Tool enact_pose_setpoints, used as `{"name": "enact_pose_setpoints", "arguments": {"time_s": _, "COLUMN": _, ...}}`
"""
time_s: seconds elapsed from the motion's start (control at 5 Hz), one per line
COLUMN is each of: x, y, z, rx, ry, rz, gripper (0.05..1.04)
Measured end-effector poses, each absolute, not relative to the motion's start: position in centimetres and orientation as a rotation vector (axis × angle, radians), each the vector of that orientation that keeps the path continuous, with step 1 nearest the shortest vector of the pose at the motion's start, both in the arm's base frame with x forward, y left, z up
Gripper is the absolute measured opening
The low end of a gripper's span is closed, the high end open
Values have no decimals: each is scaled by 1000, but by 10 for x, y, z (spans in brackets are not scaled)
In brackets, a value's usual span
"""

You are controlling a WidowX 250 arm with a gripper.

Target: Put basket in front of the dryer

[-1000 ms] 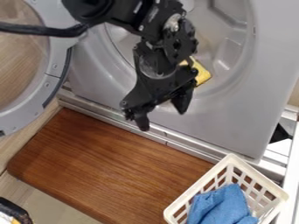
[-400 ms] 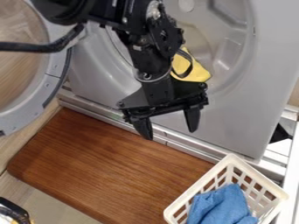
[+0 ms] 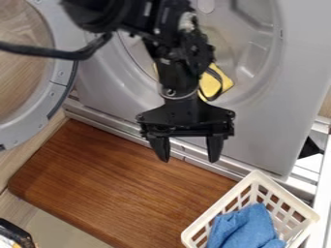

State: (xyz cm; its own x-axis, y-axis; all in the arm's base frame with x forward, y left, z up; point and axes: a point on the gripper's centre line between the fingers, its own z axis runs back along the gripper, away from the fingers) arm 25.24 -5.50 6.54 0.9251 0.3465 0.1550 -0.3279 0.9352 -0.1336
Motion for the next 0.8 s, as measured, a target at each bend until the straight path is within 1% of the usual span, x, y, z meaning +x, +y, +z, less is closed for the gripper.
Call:
{"name": "enact_pose_setpoints", "arguments": {"time_s": 0.2, "x": 258, "y": -62, "z": 56, "rx": -73, "ry": -136, "rz": 264, "gripper": 999}}
{"name": "enact_pose_setpoints", "arguments": {"time_s": 0.4, "x": 261, "y": -66, "z": 49, "rx": -71, "ry": -123, "rz": 222, "gripper": 999}}
{"name": "enact_pose_setpoints", "arguments": {"time_s": 0.6, "x": 263, "y": -72, "z": 38, "rx": -102, "ry": -178, "rz": 176, "gripper": 999}}
{"name": "enact_pose_setpoints", "arguments": {"time_s": 0.8, "x": 256, "y": -78, "z": 18, "rx": -162, "ry": -202, "rz": 166, "gripper": 999}}
